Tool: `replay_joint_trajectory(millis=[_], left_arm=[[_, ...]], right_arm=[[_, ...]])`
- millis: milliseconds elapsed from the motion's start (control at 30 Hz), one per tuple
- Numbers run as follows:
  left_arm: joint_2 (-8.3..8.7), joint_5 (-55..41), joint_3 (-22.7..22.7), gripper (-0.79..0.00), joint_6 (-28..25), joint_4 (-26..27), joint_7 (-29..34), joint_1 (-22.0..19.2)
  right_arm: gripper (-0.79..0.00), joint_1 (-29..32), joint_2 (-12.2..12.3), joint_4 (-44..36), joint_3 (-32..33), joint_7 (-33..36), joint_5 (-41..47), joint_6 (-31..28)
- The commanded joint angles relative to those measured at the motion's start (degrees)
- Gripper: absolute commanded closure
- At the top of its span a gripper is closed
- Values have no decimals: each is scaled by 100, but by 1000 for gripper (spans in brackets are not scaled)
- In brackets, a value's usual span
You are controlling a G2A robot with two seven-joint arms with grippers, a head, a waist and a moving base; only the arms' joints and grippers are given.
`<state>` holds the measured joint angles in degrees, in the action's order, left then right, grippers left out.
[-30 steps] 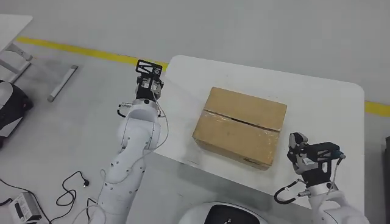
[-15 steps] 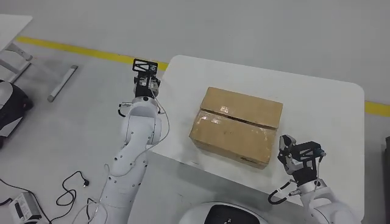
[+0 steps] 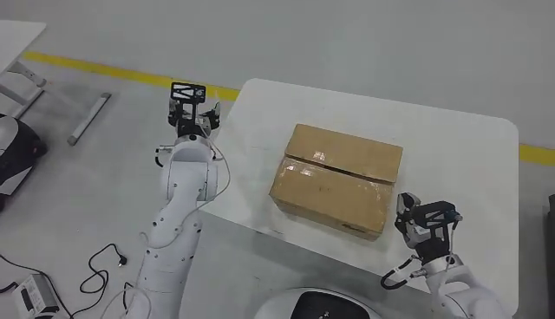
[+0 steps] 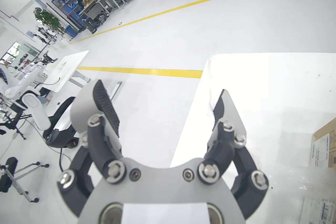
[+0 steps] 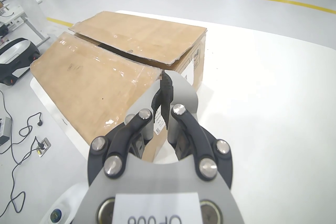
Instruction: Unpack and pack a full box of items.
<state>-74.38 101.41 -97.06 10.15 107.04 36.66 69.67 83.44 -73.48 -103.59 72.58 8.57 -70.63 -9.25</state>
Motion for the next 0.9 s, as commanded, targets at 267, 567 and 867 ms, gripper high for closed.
replay_joint_trajectory(millis=[267, 567, 867], left_arm=[[-58, -719, -64, -785, 294, 45, -6, 74], [-65, -582, -29, -785, 254, 176, -62, 218], [-113, -664, 964, -785, -587, 722, -120, 424]], right_arm=[[0, -143, -10, -227, -305, 142, -191, -263], [0, -406, -72, 155, -661, 298, -406, 16], [0, -8, -14, -415, -84, 76, -146, 249]])
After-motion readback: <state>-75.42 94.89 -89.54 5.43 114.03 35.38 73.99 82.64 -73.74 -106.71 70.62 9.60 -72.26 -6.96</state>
